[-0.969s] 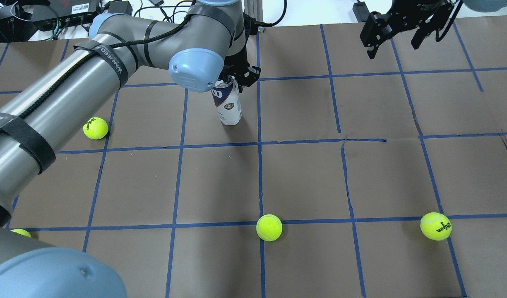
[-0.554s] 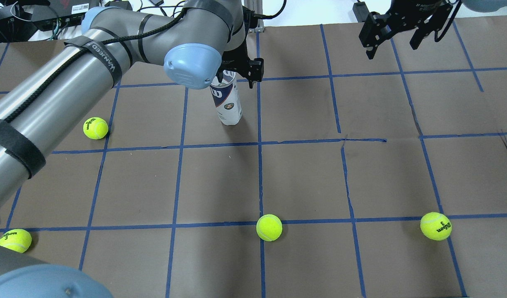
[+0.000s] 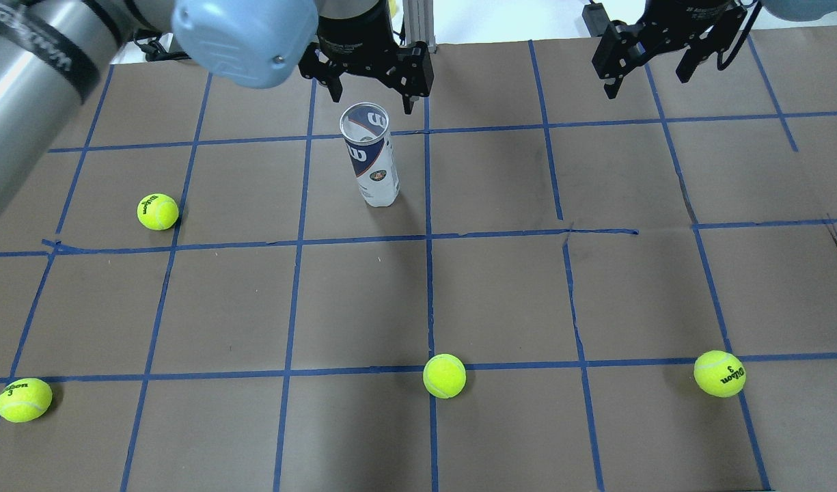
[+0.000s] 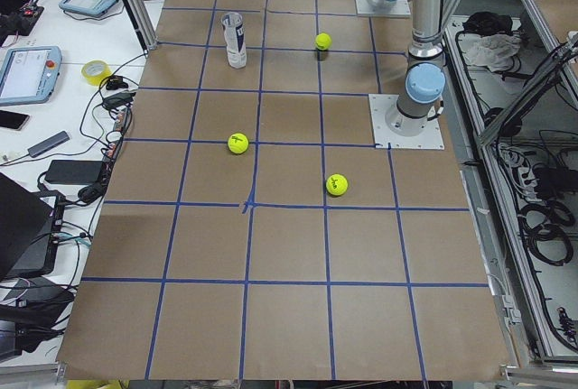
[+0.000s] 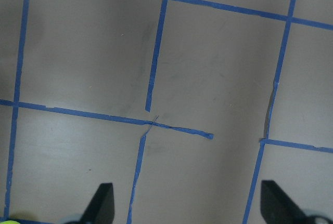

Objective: Lift up tennis ball bucket

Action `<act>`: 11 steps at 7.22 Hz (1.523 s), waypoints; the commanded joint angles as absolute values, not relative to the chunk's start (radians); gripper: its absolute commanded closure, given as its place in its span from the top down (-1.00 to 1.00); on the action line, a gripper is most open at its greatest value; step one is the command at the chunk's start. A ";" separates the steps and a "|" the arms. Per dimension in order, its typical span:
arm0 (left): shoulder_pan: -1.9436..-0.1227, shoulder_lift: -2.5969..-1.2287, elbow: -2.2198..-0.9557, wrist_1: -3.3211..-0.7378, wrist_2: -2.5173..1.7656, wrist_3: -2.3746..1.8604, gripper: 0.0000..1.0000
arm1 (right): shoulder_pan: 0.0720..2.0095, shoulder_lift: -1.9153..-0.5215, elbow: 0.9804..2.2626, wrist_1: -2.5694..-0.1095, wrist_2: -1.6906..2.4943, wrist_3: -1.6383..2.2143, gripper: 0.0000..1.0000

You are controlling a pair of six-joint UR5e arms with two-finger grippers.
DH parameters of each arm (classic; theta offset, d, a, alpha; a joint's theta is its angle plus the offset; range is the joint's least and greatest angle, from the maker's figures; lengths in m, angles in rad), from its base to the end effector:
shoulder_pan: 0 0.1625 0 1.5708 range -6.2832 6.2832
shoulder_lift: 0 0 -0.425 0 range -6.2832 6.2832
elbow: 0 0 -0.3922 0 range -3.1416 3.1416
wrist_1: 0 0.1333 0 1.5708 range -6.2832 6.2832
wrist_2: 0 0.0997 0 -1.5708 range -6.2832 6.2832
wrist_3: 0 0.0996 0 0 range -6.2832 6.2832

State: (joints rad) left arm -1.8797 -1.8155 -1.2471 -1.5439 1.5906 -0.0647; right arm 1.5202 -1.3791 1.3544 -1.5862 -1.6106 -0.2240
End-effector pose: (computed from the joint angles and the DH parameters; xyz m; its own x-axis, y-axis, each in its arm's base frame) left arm -0.3086 -0.5351 0.5173 -0.9707 0.2401 -0.0128 0.2401 0.9649 -0.1067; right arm 0.1000 -0.5825 0.4940 -0.9841 -0.1708 0.0477 -0.1724 0.9846 -0.0303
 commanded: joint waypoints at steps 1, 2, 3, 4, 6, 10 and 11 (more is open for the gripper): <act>-1.821 -1.665 -1.320 -1.775 1.585 -0.057 1.00 | 1.520 -1.379 1.355 -1.586 -1.611 -0.224 1.00; -1.759 -1.602 -1.366 -1.778 1.585 -0.051 1.00 | 1.520 -1.379 1.355 -1.586 -1.611 -0.224 1.00; -1.709 -1.564 -1.385 -1.749 1.585 -0.051 1.00 | 1.520 -1.379 1.355 -1.586 -1.611 -0.224 1.00; -1.666 -1.540 -1.400 -1.747 1.583 -0.046 1.00 | 1.520 -1.379 1.355 -1.586 -1.611 -0.224 1.00; -1.596 -1.499 -1.428 -1.746 1.583 0.074 1.00 | 1.520 -1.379 1.355 -1.586 -1.611 -0.224 1.00; -1.563 -1.451 -1.492 -1.746 1.580 0.086 1.00 | 1.520 -1.378 1.355 -1.586 -1.611 -0.224 1.00; -1.565 -1.448 -1.499 -1.744 1.577 0.075 1.00 | 1.520 -1.378 1.355 -1.586 -1.609 -0.224 1.00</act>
State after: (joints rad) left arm -1.5642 -1.4560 -1.4871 -1.7450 1.5790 0.0827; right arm 1.5202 -1.3776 1.3545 -1.5860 -1.6104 -0.2240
